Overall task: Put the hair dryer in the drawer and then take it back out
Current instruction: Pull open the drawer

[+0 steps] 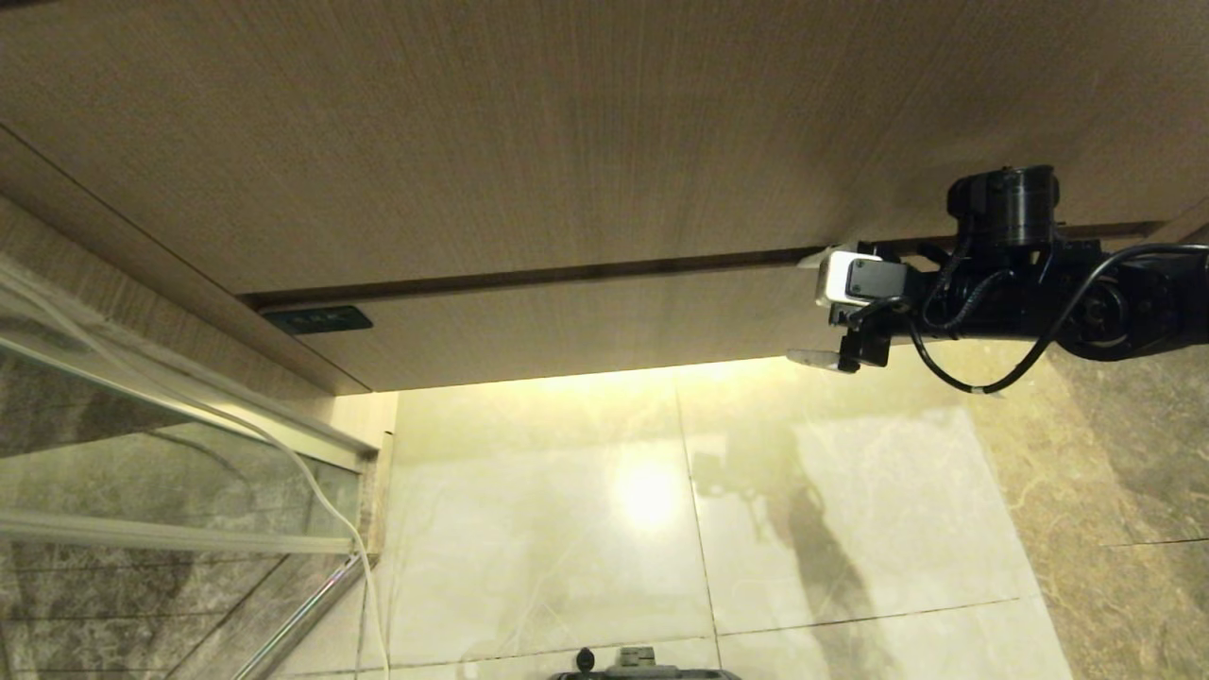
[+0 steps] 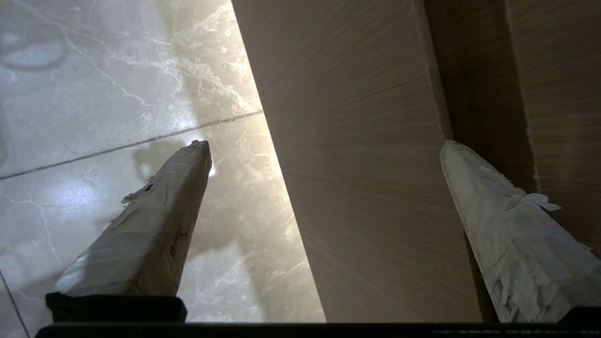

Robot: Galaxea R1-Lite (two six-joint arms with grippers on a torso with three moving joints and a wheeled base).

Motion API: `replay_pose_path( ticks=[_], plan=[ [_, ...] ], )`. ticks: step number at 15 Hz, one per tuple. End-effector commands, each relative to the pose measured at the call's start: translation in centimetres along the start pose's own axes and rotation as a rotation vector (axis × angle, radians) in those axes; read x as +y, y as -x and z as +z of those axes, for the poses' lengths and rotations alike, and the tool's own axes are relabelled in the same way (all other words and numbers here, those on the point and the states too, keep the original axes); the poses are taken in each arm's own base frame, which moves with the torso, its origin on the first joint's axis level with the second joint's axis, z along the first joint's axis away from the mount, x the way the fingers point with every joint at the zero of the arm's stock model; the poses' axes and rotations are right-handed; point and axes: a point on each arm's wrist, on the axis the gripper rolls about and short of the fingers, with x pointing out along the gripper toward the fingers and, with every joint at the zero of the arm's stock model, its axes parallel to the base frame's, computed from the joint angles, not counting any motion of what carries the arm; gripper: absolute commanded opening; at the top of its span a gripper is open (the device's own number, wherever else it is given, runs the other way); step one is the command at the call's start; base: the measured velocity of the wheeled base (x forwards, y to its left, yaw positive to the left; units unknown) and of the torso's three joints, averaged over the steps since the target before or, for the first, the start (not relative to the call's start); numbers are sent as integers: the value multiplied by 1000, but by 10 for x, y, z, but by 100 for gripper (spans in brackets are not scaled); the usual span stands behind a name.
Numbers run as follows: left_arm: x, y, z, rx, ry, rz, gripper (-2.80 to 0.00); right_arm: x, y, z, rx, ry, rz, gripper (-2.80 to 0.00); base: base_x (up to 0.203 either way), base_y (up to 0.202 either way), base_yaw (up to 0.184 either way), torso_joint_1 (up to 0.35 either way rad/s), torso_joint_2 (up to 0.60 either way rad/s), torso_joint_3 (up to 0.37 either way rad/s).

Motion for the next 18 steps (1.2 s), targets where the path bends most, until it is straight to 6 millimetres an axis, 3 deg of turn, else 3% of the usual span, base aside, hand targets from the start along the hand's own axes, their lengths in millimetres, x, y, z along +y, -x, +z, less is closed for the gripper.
replay_pose_path(
  ticks=[1,14,18],
  plan=[
    [0,0,0,0,0,0,-280,-3,1,-5,10,1,-6,0,0,0,0,0,0,0],
    [0,0,0,0,0,0,-280,-9,23,6,15,-2,-15,0,0,0,0,0,0,0],
    [0,0,0,1,0,0,-280,-9,20,4,7,6,-32,0,0,0,0,0,0,0]
  ],
)
